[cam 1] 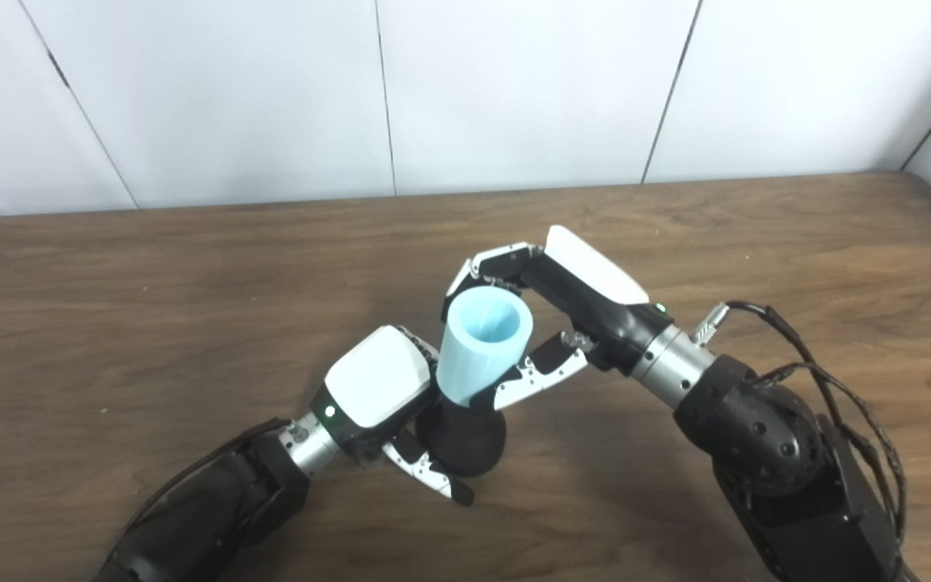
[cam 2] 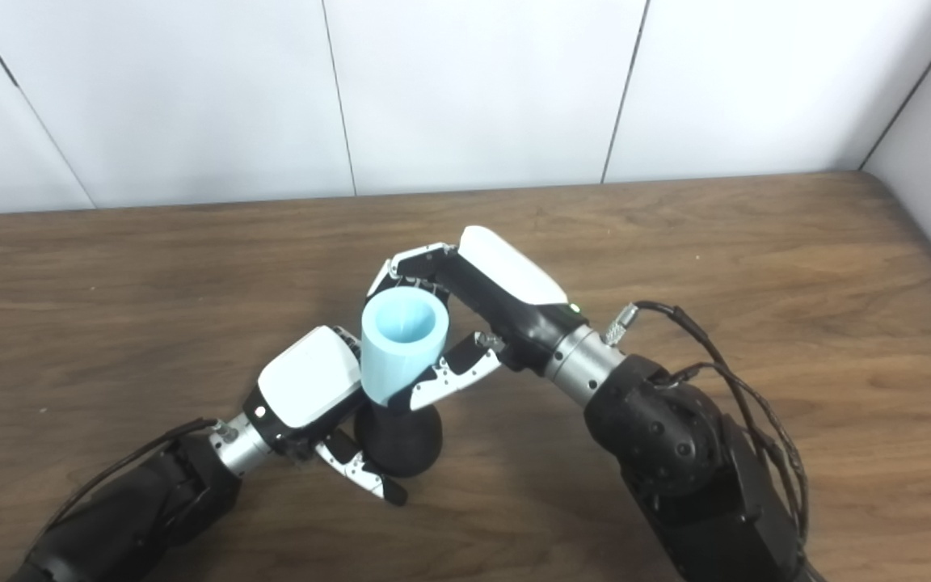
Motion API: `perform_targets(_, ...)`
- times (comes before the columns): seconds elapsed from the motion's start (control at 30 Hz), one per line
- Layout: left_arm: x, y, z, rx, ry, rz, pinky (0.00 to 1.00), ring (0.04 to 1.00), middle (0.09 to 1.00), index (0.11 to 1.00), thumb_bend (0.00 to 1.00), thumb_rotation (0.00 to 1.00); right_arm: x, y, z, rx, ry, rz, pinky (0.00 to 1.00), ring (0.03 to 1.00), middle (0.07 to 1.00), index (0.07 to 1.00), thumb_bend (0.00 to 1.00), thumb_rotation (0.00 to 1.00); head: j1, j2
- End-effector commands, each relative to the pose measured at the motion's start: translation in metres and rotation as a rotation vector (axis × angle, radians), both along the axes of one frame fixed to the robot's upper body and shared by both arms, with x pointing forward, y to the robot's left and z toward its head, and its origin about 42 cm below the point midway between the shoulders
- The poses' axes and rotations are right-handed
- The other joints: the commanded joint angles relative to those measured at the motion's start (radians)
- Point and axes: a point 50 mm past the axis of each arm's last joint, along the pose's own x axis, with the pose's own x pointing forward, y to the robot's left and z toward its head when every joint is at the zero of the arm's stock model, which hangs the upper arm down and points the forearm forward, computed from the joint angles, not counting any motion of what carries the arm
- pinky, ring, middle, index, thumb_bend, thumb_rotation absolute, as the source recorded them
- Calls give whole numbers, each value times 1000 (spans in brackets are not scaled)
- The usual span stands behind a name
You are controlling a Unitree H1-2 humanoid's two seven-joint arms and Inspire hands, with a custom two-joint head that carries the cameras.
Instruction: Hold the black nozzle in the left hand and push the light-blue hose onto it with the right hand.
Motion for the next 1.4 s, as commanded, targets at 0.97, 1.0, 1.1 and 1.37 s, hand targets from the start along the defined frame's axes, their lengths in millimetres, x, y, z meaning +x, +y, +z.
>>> perform_targets(0.97,-33,7,-52,222,137,-8,95,161,240,479,522,45,-3,1,-9,-62,-232,6,308,402,478,500,518,0,8,0)
perform_targets(1.0,-33,7,-52,225,135,-8,96,164,242,480,522,46,-3,1,-9,-60,-233,3,302,397,476,502,518,0,7,0)
perform_targets(1.1,-34,7,-53,230,131,-12,95,160,239,480,523,46,-2,0,-7,-59,-233,-4,292,392,475,503,518,0,6,-1)
perform_targets(1.37,-34,4,-55,238,104,-20,93,161,237,479,523,46,-4,0,6,-89,-219,-25,286,385,472,519,515,0,3,-3)
